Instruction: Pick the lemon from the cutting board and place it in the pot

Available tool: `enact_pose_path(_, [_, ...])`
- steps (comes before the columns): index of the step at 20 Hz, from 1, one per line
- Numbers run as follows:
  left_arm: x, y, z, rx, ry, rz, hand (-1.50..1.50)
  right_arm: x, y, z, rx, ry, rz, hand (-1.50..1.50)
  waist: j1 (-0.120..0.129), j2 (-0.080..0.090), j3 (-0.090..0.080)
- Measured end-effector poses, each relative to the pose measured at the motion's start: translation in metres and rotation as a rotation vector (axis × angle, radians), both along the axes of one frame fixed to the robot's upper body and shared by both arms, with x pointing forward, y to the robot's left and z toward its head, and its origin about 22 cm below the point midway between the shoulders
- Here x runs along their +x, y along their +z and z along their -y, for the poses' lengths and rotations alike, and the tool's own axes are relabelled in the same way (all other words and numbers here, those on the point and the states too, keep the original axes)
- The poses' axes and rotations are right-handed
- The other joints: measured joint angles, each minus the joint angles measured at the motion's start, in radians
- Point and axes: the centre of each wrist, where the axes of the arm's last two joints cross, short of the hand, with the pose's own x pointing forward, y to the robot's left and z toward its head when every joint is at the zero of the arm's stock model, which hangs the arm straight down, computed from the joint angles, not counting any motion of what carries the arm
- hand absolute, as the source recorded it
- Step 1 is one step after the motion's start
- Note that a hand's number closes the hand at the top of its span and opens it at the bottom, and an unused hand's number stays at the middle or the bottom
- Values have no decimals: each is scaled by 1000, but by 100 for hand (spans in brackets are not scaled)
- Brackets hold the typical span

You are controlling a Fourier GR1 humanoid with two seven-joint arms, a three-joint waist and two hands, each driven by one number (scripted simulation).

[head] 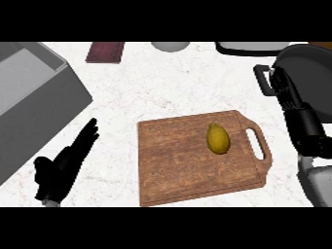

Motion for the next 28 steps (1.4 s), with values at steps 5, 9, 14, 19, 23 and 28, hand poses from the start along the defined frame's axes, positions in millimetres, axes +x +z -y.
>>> enact_pose_path(5, [15, 20, 7, -36, 39, 94, 0, 9, 4, -49, 92, 312, -98, -150, 26, 31, 18])
enact_pose_path(9, [25, 32, 12, -74, 79, 113, 0, 19, 22, -58, -155, 417, -18, -150, 33, 29, 17])
enact_pose_path(14, [36, 50, 6, -101, 132, 119, 0, 16, 12, -36, -166, 431, 191, -150, 1, 37, 24])
enact_pose_path(19, [46, 53, 5, -110, 154, 121, 0, 10, 47, 4, -318, 466, 252, -150, -18, 36, 24])
enact_pose_path(23, [40, 56, 3, -110, 158, 111, 0, 4, 90, 23, -498, 476, 225, -150, -22, 33, 24])
enact_pose_path(28, [41, 55, 10, -111, 160, 109, 0, 1, 148, 25, -703, 508, 145, -150, -19, 33, 23])
